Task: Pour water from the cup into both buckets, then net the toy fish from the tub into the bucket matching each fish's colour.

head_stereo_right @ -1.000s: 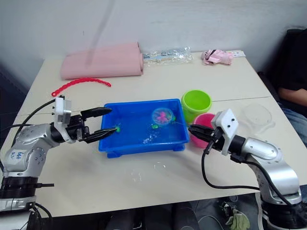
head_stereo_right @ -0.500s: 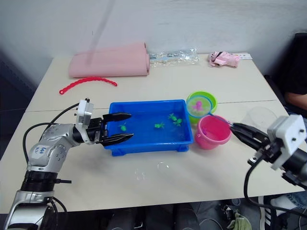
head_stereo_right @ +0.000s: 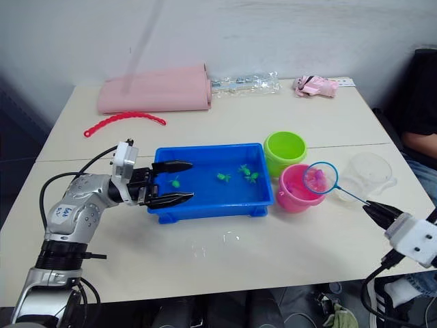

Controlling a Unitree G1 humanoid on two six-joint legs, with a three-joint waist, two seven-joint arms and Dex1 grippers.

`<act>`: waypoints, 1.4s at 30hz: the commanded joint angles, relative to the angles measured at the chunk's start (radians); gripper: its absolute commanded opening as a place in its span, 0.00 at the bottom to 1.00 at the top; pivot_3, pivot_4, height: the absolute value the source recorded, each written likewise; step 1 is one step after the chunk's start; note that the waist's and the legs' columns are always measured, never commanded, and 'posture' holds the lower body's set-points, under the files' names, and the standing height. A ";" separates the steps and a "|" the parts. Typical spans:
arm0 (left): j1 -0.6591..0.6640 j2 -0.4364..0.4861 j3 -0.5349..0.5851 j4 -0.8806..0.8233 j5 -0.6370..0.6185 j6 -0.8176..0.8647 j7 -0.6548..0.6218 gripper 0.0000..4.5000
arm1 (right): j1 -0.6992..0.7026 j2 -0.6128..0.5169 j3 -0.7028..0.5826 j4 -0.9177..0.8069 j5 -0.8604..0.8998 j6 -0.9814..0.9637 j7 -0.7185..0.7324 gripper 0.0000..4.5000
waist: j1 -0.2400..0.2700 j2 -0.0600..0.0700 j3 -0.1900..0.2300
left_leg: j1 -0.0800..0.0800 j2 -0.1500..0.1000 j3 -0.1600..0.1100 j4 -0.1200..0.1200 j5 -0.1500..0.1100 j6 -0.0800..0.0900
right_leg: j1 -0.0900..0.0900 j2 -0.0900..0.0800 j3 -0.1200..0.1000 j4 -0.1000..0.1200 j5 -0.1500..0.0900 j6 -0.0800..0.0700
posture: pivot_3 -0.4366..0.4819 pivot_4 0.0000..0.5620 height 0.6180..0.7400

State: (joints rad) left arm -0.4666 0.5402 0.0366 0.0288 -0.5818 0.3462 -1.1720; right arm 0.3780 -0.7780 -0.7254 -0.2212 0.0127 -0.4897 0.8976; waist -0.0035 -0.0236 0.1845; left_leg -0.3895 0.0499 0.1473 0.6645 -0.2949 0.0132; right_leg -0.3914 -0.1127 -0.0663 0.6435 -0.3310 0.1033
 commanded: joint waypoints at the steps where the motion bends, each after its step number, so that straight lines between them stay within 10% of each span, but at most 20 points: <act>1: -0.003 -0.006 0.008 -0.002 0.002 -0.018 -0.005 0.99 | -0.011 -0.054 -0.022 0.072 -0.152 -0.241 -0.086 0.00 | 0.000 0.000 0.000 | 0.000 0.000 0.000 0.000 0.000 0.000 | 0.000 0.000 0.000 0.000 0.000 0.000 | 0.48 0.27 1.00; 9: -0.008 -0.027 0.014 0.014 0.010 -0.050 0.003 0.99 | -0.086 -0.113 -0.065 0.161 -0.507 -0.518 -0.362 0.00 | -0.001 0.000 0.000 | 0.001 0.001 0.000 0.000 0.000 -0.001 | 0.000 -0.001 0.001 0.000 0.000 0.000 | 0.48 0.27 1.00; 20: -0.001 -0.033 0.025 0.038 0.017 -0.078 0.020 0.99 | -0.103 -0.200 -0.002 0.215 -0.493 -0.496 -0.463 0.00 | -0.002 0.000 0.000 | 0.001 0.001 0.000 0.000 0.001 -0.001 | 0.000 0.000 0.001 0.000 0.000 0.000 | 0.48 0.27 1.00; 30: 0.074 0.001 0.074 -0.012 0.005 -0.073 0.055 0.99 | -0.146 -0.305 0.258 -0.077 0.384 0.161 -0.183 0.00 | -0.019 0.000 0.000 | 0.001 0.004 -0.001 0.000 0.000 -0.001 | 0.001 -0.001 0.002 0.001 0.000 0.000 | 0.48 0.27 1.00; 42: 0.182 0.039 0.155 -0.110 -0.014 -0.063 0.097 0.99 | -0.511 -0.379 0.615 -0.269 1.027 0.989 -0.274 0.00 | -0.019 0.000 0.000 | 0.000 0.005 -0.002 0.000 0.000 0.000 | 0.001 -0.002 0.002 0.000 -0.001 -0.001 | 0.48 0.27 1.00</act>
State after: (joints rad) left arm -0.3276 0.5586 0.1387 0.0105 -0.5660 0.2832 -1.0990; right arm 0.0187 -1.1763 -0.2639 -0.3632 0.6007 0.0929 0.7282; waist -0.0230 -0.0233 0.1849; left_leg -0.3910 0.0547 0.1449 0.6646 -0.2953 0.0137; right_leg -0.3918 -0.1160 -0.0641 0.6431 -0.3319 0.1017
